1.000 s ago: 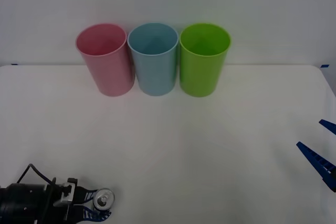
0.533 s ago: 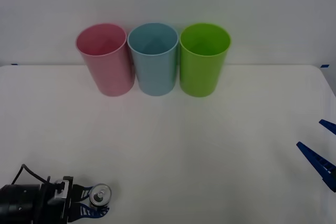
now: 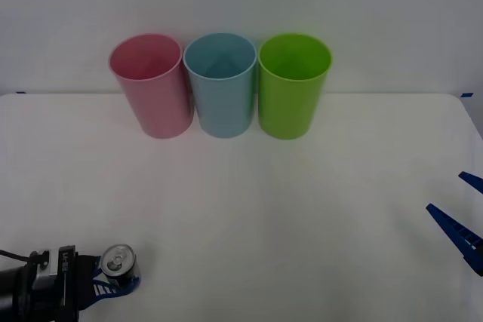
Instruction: Grasp the object on the table and drop it into the matching bin: aluminum can to the light blue bin, PET bottle to the pink bin.
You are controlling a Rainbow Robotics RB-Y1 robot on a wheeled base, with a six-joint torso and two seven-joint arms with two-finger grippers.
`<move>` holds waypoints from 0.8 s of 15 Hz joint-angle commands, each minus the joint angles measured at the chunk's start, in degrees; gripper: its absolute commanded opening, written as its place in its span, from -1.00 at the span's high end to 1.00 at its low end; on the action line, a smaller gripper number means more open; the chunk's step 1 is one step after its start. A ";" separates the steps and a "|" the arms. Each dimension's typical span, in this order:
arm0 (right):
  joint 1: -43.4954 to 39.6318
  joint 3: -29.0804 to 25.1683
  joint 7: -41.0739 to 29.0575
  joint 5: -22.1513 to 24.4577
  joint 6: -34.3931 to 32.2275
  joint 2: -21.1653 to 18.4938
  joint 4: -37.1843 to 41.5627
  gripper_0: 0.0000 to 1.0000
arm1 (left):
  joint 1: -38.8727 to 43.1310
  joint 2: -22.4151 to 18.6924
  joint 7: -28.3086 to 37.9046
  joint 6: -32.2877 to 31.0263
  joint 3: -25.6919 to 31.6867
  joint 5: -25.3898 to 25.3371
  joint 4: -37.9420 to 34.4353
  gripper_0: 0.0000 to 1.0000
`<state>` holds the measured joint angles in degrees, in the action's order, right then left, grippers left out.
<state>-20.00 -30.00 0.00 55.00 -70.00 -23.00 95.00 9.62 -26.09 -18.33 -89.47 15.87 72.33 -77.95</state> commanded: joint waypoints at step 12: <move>0.00 0.00 0.00 0.00 0.00 0.00 0.00 -1.00 | 3.30 3.07 2.33 15.38 5.75 -22.84 -0.62 1.00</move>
<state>-20.00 -30.00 0.00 55.00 -70.00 -23.00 95.00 12.95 -23.03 -16.15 -75.08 21.64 50.81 -78.16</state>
